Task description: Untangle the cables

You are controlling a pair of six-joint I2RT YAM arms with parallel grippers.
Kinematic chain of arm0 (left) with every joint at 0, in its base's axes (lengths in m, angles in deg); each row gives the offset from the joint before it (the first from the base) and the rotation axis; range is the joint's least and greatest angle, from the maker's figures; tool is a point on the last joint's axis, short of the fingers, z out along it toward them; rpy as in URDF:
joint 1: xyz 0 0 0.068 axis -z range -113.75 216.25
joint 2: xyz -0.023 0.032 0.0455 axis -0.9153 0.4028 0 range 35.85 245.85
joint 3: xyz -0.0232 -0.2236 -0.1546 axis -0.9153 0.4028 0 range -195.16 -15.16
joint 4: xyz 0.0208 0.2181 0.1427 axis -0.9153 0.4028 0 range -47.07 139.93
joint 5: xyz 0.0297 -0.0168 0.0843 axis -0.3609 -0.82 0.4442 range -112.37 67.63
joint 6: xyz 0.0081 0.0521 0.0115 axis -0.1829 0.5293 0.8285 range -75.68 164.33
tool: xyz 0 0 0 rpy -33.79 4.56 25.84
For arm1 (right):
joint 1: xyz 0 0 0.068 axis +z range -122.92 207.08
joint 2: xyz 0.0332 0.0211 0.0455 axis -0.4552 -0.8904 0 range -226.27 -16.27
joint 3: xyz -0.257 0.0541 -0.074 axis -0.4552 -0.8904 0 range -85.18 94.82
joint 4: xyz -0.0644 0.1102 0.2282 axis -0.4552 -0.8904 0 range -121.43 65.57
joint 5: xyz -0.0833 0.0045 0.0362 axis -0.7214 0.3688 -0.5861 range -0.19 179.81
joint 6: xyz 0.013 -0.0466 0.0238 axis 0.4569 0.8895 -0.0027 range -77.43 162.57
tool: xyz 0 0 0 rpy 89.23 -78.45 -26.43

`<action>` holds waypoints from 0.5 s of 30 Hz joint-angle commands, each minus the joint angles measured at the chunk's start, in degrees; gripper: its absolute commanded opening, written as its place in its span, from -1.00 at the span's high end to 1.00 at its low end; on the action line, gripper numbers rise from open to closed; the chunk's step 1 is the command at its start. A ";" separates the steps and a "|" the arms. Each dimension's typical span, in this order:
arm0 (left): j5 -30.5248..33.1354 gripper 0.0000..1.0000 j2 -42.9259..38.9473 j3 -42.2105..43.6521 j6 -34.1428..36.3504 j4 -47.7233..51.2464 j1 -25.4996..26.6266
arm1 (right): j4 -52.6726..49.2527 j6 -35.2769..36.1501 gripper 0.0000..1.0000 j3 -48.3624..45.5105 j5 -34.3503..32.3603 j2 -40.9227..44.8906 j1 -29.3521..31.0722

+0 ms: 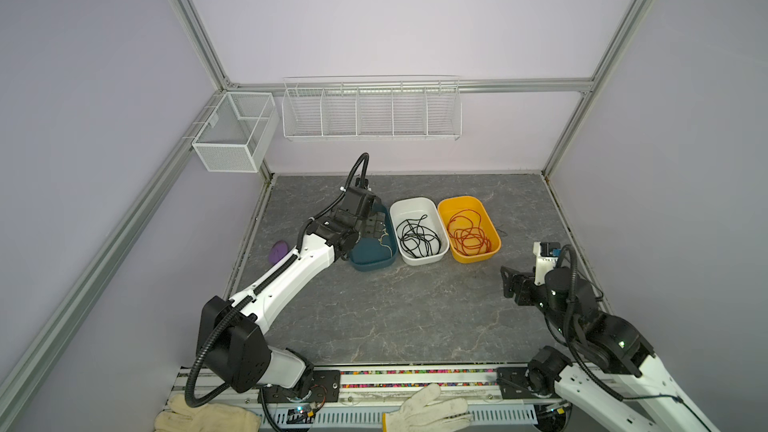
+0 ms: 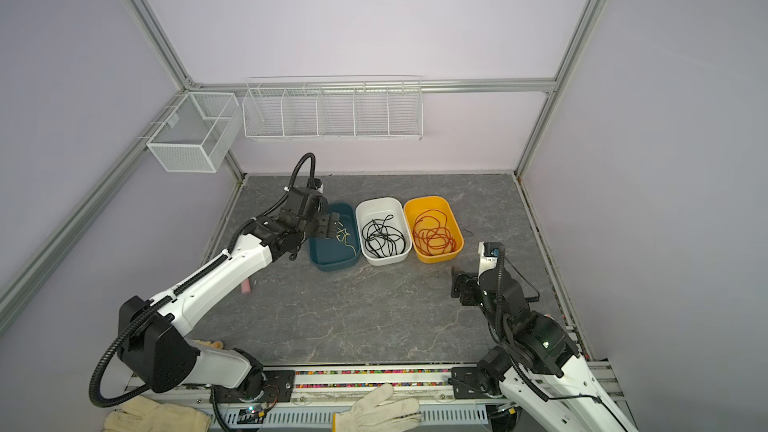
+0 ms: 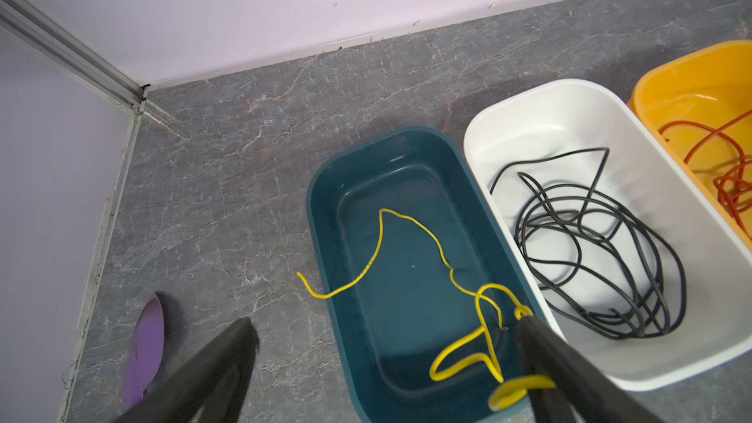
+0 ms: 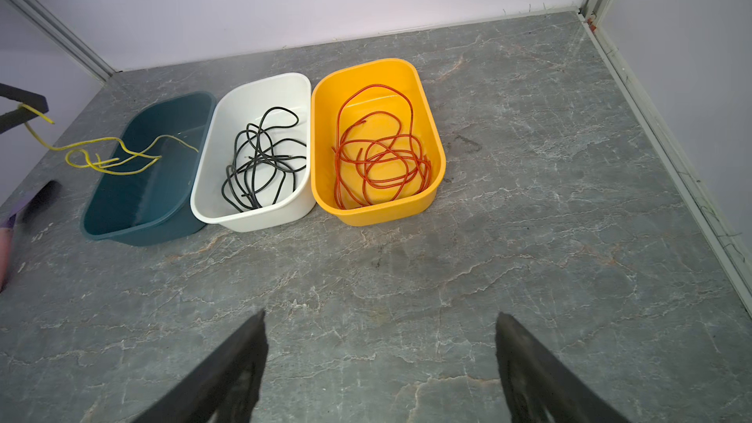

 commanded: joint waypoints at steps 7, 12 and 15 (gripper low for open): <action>-5.82 -0.88 12.77 -9.35 -2.30 16.17 -2.51 | 1.45 2.45 -0.77 5.08 23.73 -12.45 -0.21; -11.49 -0.99 18.42 -21.87 -7.55 29.58 -4.97 | 13.82 3.16 -0.82 5.25 38.51 -21.17 1.94; -15.28 -0.99 21.23 -29.38 -8.75 37.56 -5.61 | 18.60 3.56 -0.94 7.70 38.52 -28.22 4.57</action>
